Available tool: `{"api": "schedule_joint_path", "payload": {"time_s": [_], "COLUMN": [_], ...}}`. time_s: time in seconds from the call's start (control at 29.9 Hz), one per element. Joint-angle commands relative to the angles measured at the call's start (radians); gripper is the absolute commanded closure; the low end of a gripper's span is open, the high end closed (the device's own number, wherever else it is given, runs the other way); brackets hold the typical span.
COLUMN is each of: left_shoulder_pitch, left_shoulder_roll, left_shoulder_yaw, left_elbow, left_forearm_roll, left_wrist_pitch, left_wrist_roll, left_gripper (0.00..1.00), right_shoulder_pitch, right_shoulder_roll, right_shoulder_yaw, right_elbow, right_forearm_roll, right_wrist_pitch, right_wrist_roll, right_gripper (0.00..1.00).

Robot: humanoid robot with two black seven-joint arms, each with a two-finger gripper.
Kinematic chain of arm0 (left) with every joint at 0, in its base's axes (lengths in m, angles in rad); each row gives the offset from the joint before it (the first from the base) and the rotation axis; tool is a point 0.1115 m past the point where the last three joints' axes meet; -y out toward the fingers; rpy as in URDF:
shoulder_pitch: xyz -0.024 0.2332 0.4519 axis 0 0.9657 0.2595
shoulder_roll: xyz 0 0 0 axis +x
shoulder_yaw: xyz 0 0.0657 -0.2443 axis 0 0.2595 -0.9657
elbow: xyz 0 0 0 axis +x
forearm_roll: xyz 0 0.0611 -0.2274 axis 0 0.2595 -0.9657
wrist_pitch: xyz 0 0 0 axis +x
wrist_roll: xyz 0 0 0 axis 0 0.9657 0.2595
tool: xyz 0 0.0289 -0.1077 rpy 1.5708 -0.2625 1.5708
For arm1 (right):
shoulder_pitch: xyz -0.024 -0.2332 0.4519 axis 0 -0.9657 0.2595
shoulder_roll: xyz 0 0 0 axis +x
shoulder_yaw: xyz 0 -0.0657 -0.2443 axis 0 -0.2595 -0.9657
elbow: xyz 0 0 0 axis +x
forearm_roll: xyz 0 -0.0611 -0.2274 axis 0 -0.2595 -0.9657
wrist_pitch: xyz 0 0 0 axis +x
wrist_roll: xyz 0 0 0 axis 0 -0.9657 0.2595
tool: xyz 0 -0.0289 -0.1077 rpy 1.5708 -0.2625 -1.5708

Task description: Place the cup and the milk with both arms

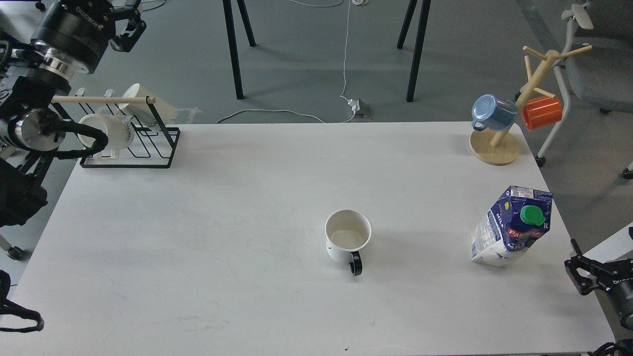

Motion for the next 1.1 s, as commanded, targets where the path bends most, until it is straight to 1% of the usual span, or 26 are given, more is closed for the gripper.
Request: {"api": "schedule_joint_path", "payload": {"time_s": [0.0, 0.1, 0.23, 0.3, 0.47, 0.87, 1.07], "left_shoulder_pitch": [0.007, 0.008, 0.036, 0.051, 0.054, 0.059, 0.059], "left_shoulder_roll": [-0.009, -0.009, -0.015, -0.041, -0.061, -0.053, -0.053], "left_shoulder_yaw": [0.002, 0.002, 0.002, 0.002, 0.003, 0.014, 0.014], "left_elbow": [0.135, 0.146, 0.16, 0.161, 0.163, 0.169, 0.169], "left_forearm_roll": [-0.161, -0.221, -0.27, -0.285, -0.285, -0.281, -0.279], "left_wrist_pitch": [-0.028, -0.048, -0.05, -0.05, -0.05, -0.056, -0.061], "left_wrist_roll": [-0.002, 0.002, 0.004, 0.004, 0.004, 0.004, 0.004], "left_gripper": [0.0, 0.0, 0.0, 0.0, 0.0, 0.0, 0.0], "right_shoulder_pitch": [-0.049, -0.049, -0.041, -0.04, -0.035, -0.032, -0.037], "right_shoulder_roll": [0.036, 0.082, 0.102, 0.114, 0.142, 0.168, 0.168], "right_shoulder_yaw": [-0.086, -0.127, -0.15, -0.172, -0.2, -0.152, -0.114], "right_elbow": [0.058, 0.057, 0.061, 0.075, 0.083, 0.173, 0.178], "right_forearm_roll": [-0.002, -0.008, -0.008, -0.01, -0.013, -0.011, -0.013], "right_wrist_pitch": [0.0, 0.0, 0.0, 0.0, 0.0, 0.0, 0.0], "right_wrist_roll": [-0.001, -0.001, -0.002, -0.002, -0.002, 0.006, 0.009], "right_gripper": [0.01, 0.01, 0.01, 0.01, 0.01, 0.01, 0.02]}}
